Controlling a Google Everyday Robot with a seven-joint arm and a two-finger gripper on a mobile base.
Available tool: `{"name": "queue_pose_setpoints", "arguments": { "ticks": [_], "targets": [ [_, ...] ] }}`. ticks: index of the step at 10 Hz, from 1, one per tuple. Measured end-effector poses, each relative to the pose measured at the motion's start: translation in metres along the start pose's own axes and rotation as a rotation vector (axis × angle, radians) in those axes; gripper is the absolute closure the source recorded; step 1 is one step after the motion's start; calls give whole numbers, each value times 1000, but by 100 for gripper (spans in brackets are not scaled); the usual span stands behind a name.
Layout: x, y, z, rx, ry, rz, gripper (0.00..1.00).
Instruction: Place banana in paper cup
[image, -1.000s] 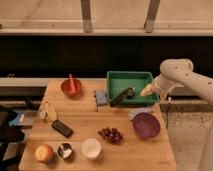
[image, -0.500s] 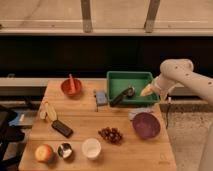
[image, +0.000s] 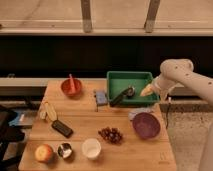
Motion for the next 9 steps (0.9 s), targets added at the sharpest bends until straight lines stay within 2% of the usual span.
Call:
{"name": "queue_pose_setpoints", "arguments": {
  "ticks": [5, 7, 9],
  "targets": [
    [0, 0, 0, 1, 0, -1, 27],
    [-6, 3, -4, -8, -16, -10, 27],
    [-20, 25, -13, -18, -32, -56, 27]
  ]
}}
